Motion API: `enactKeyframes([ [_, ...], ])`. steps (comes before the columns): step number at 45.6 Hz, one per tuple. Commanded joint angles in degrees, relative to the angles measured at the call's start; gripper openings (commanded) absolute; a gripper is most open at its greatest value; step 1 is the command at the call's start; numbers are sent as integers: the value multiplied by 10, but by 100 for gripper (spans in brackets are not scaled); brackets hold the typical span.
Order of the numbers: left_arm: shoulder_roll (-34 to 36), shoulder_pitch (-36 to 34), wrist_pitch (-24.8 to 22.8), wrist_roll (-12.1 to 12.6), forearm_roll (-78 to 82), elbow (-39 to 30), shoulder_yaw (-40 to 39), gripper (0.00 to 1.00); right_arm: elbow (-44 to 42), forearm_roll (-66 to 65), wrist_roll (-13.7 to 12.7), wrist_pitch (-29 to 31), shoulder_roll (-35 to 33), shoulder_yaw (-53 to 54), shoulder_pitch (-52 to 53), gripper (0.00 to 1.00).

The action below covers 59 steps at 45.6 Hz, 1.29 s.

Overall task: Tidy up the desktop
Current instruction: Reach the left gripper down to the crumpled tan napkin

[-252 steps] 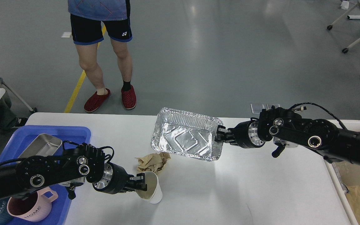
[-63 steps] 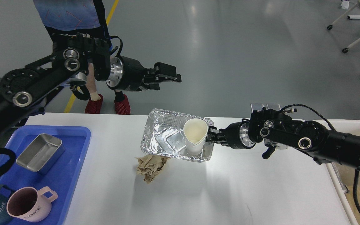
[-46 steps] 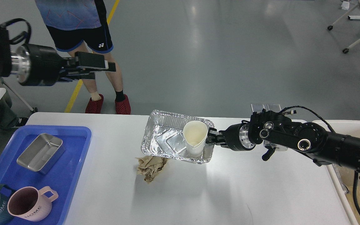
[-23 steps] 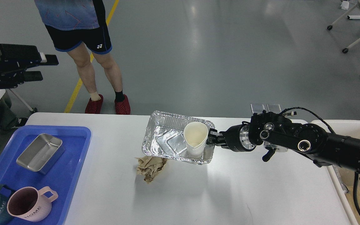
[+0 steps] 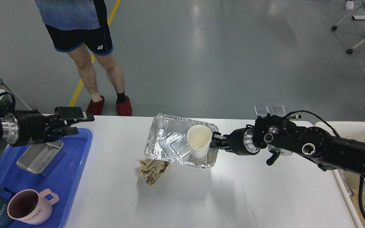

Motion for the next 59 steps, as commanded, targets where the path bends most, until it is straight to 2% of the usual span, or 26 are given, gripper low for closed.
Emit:
enactKeyframes([
  [1, -45, 35, 11, 23, 41, 1, 0, 86, 0, 0, 0, 0, -1, 2, 0, 0],
  [4, -59, 49, 12, 32, 49, 4, 0, 86, 0, 0, 0, 0, -3, 2, -1, 0],
  [9, -86, 65, 16, 33, 67, 26, 0, 86, 0, 0, 0, 0, -4, 2, -1, 0],
  [19, -182, 65, 18, 31, 100, 145, -1, 86, 0, 0, 0, 0, -2, 3, -1, 0],
  [25, -247, 65, 20, 31, 114, 195, -1, 86, 1, 0, 0, 0, -2, 3, 1, 0],
  [31, -289, 65, 21, 31, 134, 213, -1, 86, 3, 1, 0, 0, -5, 2, 2, 0],
  [43, -329, 59, 19, 31, 153, 230, 0, 86, 3, 1, 0, 0, -5, 3, 2, 0],
  [59, -395, 30, 18, 30, 155, 312, 10, 86, 3, 1, 0, 0, -11, 3, 1, 0],
])
